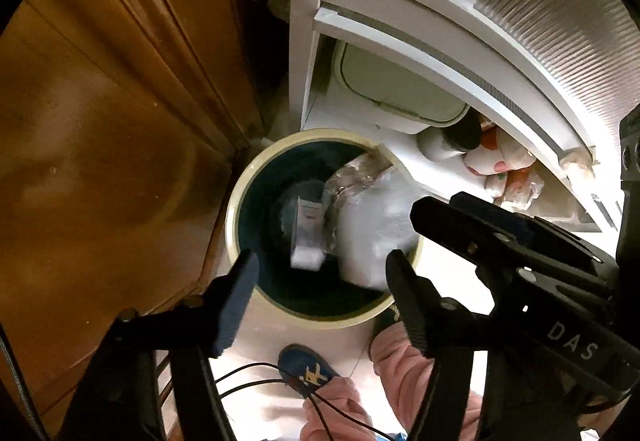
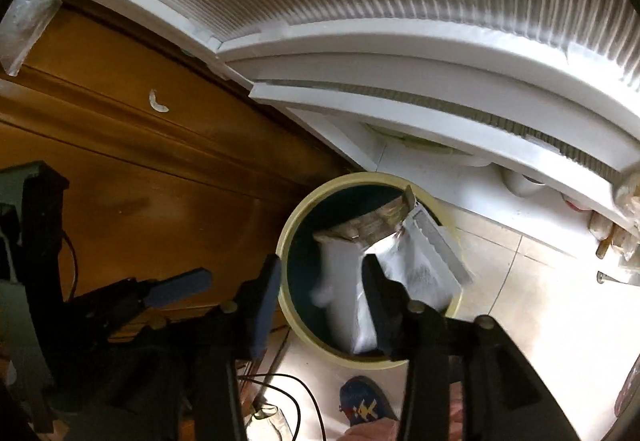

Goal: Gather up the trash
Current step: 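Open both tools to drop the carton and wrapper into the bin, then raise both tools back up toward the table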

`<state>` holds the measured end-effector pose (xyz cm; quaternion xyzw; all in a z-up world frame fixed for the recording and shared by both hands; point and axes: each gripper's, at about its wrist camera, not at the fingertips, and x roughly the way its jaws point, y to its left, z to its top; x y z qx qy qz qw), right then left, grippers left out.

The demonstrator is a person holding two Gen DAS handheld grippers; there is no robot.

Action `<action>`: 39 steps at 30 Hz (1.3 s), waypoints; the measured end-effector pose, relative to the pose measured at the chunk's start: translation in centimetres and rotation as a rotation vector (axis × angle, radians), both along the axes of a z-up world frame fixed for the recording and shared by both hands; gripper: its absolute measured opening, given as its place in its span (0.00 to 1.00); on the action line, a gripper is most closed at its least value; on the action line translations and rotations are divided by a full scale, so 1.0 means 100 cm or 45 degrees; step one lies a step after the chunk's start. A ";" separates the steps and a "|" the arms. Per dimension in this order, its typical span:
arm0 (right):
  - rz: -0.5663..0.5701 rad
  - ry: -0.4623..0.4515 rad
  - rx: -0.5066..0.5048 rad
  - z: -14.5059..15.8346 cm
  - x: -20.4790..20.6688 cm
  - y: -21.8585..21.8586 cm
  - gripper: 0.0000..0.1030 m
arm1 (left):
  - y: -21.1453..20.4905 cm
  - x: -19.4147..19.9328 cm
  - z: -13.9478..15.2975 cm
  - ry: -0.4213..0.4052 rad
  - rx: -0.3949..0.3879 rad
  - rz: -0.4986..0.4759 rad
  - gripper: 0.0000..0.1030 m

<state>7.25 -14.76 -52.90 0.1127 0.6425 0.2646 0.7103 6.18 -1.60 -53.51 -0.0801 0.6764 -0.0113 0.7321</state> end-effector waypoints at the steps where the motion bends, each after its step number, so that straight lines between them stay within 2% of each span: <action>1: -0.001 -0.001 -0.001 0.001 -0.001 0.001 0.43 | 0.001 0.001 -0.001 0.003 0.002 -0.001 0.68; 3: -0.004 -0.008 -0.010 0.003 -0.001 -0.001 0.43 | 0.002 0.000 0.001 0.004 0.021 -0.005 0.72; 12: -0.036 -0.066 -0.065 0.025 -0.001 -0.011 0.43 | 0.005 0.000 0.012 -0.030 0.053 0.010 0.74; 19: -0.048 -0.103 -0.096 0.050 -0.005 -0.019 0.43 | 0.006 -0.008 0.050 -0.070 0.060 0.024 0.75; 22: -0.043 -0.113 -0.104 0.066 -0.008 -0.023 0.43 | 0.007 -0.011 0.072 -0.087 0.055 0.033 0.79; 28: -0.047 -0.139 -0.117 0.113 -0.016 -0.025 0.43 | 0.001 -0.021 0.130 -0.143 0.043 0.029 0.80; 33: -0.056 -0.171 -0.112 0.156 -0.026 -0.032 0.43 | -0.009 -0.035 0.192 -0.197 0.028 -0.001 0.82; 39: -0.071 -0.239 -0.109 0.223 -0.040 -0.044 0.43 | -0.016 -0.056 0.265 -0.273 0.020 -0.035 0.83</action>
